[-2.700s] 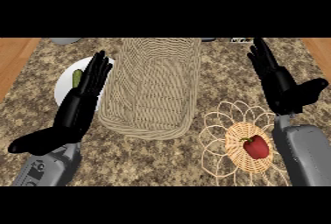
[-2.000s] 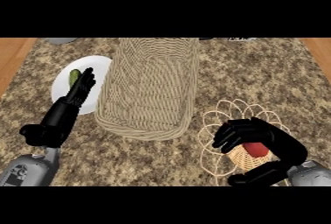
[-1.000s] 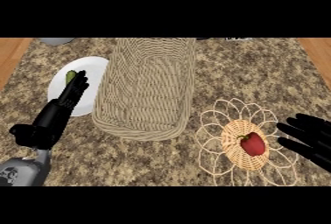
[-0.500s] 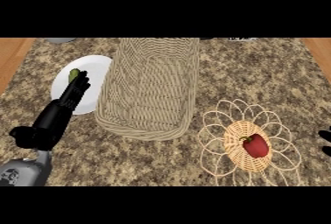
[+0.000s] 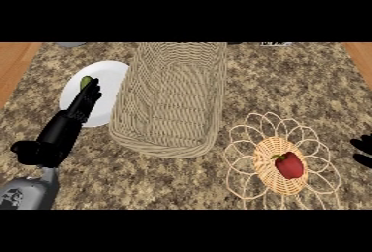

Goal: Pick the bell pepper from the placemat and place it in the basket

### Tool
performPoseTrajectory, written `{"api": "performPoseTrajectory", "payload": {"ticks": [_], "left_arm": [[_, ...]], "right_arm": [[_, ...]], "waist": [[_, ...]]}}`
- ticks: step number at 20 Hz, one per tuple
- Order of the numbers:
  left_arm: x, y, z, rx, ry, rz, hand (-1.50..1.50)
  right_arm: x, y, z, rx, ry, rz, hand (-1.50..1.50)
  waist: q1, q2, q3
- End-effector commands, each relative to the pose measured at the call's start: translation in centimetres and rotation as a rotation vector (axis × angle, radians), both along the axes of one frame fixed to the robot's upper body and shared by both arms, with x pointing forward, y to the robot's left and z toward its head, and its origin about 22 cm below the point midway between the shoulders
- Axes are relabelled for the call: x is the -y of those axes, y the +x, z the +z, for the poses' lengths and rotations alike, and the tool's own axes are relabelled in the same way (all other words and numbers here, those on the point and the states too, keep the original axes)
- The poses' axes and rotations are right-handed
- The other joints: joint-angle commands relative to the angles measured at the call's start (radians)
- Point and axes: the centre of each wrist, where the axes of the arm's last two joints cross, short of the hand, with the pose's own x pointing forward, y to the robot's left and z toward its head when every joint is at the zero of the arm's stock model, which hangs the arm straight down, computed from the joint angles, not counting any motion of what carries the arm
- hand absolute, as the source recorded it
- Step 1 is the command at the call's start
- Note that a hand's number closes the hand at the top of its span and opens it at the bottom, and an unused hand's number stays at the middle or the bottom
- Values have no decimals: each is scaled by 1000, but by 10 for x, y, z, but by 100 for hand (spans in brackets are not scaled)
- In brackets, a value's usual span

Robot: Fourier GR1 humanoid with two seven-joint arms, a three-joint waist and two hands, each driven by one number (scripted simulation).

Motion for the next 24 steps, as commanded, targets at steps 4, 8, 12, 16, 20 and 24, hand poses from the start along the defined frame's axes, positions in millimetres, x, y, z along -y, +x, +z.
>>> {"api": "performPoseTrajectory", "payload": {"ticks": [4, 8, 12, 16, 20, 24], "left_arm": [[5, 5, -2, 0, -4, 7, 0], [8, 4, -16, -13, -2, -20, 0], [9, -3, 5, 2, 2, -8, 0], [-9, 3, -8, -6, 12, 3, 0], [12, 0, 7, -13, 10, 1, 0], [4, -1, 2, -11, 0, 2, 0]], "right_arm": [[-10, 20, -56, -32, 63, 33, -150], [-25, 41, -92, -18, 79, 48, -150], [-23, 59, -104, 15, 71, 33, -150], [-26, 64, -100, 28, 88, 38, -150], [-26, 67, -112, 22, 111, 58, -150], [-31, 40, -117, 0, 131, 98, -150]], "waist": [[2, 1, 0], [6, 2, 0], [7, 1, 0], [1, 0, 0], [2, 0, 0], [-2, -1, 0]]}}
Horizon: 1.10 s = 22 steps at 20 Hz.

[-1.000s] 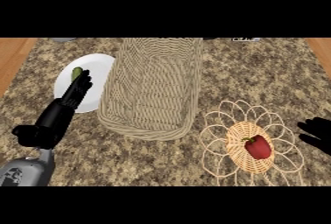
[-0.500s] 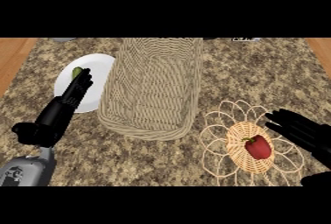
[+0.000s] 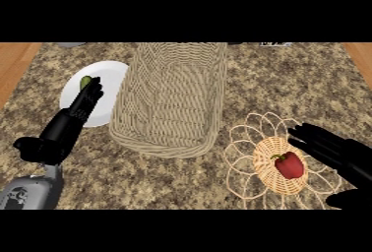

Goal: Pick the bell pepper from the placemat and place it in the basket

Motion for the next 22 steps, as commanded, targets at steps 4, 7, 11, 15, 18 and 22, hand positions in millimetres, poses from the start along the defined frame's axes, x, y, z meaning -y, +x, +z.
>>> {"api": "performPoseTrajectory", "payload": {"ticks": [4, 7, 11, 15, 18, 22], "left_arm": [[-11, -2, 3, -11, -5, -6, 0], [-3, 11, 12, 6, 24, -3, 0], [-1, 1, -15, 4, 5, -5, 0], [0, 6, 10, -5, 9, 15, 0], [-13, -10, 10, 0, 9, -4, 0], [13, -10, 0, 12, -15, -1, 0]], "right_arm": [[5, -18, 7, -30, 0, 21, -150], [-16, 0, 14, 13, -28, -4, -150], [-17, 4, -3, 11, -77, -23, -150], [-34, -9, -24, 18, -88, -24, -150], [-21, -16, -15, 26, -100, -18, -150], [-42, -7, -32, 12, -117, -36, -150]], "waist": [[-2, -1, 0], [-1, 0, 0], [0, 0, 0], [-1, 0, 0], [0, -1, 0], [0, 0, 0]]}}
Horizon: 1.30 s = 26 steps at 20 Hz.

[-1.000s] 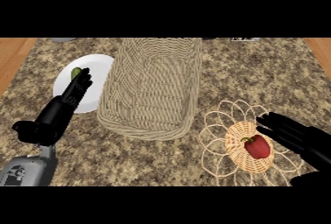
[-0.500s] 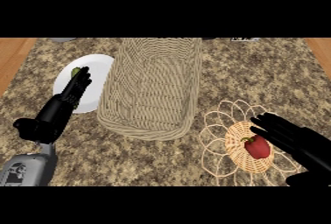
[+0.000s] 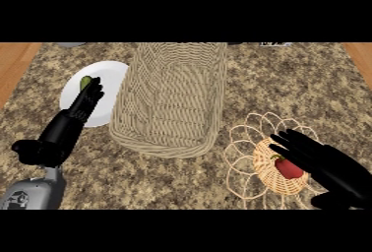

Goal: Pick the bell pepper from the placemat and place it in the basket

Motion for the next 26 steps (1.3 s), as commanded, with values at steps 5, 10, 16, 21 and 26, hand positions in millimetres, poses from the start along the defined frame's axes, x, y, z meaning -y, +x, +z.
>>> {"api": "performPoseTrajectory", "payload": {"ticks": [5, 10, 16, 21, 26], "left_arm": [[-1, 2, -2, 6, 22, -3, 0], [-10, 0, 0, -8, -5, -2, 0], [-12, -3, 0, 14, 10, -8, 0], [-8, 4, -22, -11, 0, -7, 0], [-15, 2, -7, 6, 19, 5, 0]], "right_arm": [[-10, 24, -23, -1, -26, -47, -150], [-4, 14, -28, -28, -58, -74, -150], [0, 38, -39, -51, -82, -47, -150], [6, 31, -57, -98, -178, 13, 150], [11, 29, -76, -93, -191, 18, 150]], "waist": [[3, 1, 0], [0, 0, 0], [2, 0, 0], [0, 2, 0], [2, 2, 0]]}}
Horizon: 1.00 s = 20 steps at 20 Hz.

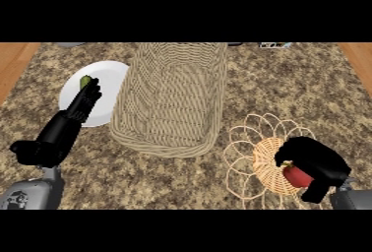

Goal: Pick the bell pepper from the placemat and place it in the basket

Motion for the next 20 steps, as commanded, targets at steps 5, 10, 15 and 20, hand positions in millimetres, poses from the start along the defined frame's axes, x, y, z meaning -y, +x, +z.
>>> {"api": "performPoseTrajectory", "payload": {"ticks": [5, 10, 15, 20], "left_arm": [[12, 7, 3, 4, 6, 6, 0], [-2, 10, -1, -20, -6, 1, 0], [3, 3, -1, 2, -1, -3, 0], [7, 3, 2, 3, -2, -15, 0]], "right_arm": [[-25, -3, -1, 103, -44, 104, 150], [-83, -16, -16, 141, 29, 37, 150], [-141, -46, -32, 0, 95, -182, 150], [-168, -60, -18, -23, 150, -279, 150]], "waist": [[-1, 7, 16], [-5, 8, 15], [-6, 2, 14], [14, 3, 20]]}}
